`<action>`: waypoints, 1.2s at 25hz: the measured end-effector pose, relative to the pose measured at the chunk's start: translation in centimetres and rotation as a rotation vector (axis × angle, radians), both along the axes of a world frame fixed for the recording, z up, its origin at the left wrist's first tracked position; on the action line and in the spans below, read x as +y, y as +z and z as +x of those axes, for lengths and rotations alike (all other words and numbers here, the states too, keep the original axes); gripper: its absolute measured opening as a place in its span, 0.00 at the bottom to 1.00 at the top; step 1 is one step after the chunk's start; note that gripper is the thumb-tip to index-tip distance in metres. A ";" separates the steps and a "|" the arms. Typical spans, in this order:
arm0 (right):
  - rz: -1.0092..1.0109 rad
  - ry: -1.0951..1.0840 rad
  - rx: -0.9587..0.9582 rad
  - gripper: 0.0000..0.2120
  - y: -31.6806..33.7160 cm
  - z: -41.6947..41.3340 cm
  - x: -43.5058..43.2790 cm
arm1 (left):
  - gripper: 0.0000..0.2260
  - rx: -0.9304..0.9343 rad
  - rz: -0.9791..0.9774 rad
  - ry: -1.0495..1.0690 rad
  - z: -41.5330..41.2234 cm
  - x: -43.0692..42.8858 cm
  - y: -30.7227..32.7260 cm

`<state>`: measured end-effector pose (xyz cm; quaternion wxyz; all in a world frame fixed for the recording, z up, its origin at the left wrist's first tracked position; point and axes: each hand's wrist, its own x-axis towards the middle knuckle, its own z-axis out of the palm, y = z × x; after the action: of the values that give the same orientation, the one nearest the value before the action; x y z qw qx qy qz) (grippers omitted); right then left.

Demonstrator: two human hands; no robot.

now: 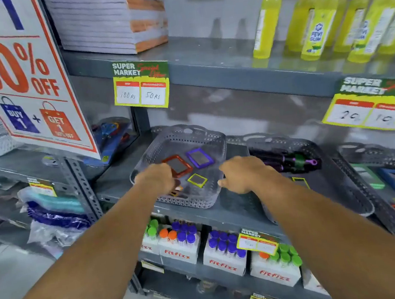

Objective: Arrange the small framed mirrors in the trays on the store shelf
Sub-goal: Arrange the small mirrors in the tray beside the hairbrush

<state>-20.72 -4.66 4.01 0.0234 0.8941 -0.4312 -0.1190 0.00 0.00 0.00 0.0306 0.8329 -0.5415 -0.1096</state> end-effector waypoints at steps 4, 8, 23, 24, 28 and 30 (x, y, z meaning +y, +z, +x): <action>0.020 -0.007 0.029 0.16 -0.8 3.9 -3.7 | 0.26 0.046 0.216 -0.036 0.5 -3.2 -1.4; 0.024 -0.006 0.120 0.19 -3.0 7.1 -6.7 | 0.29 0.061 0.205 0.003 1.9 -4.8 -3.2; 0.025 -0.129 0.095 0.11 -8.0 9.5 -7.8 | 0.15 -0.088 0.185 0.063 2.4 -6.5 -4.9; 0.031 -0.126 0.091 0.09 -8.1 9.5 -7.8 | 0.15 -0.082 0.176 0.067 2.3 -6.3 -4.7; 0.029 -0.111 0.085 0.08 -8.1 9.3 -7.5 | 0.15 -0.053 0.137 0.083 1.8 -6.0 -4.3; 0.019 -0.110 0.089 0.09 -7.8 9.1 -7.3 | 0.15 -0.021 0.127 0.109 1.8 -5.9 -4.4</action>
<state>-11.62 -11.93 -3.76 0.0276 0.8631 -0.4770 -0.1637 1.82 -5.87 -4.43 -0.0221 0.8626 -0.4876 -0.1330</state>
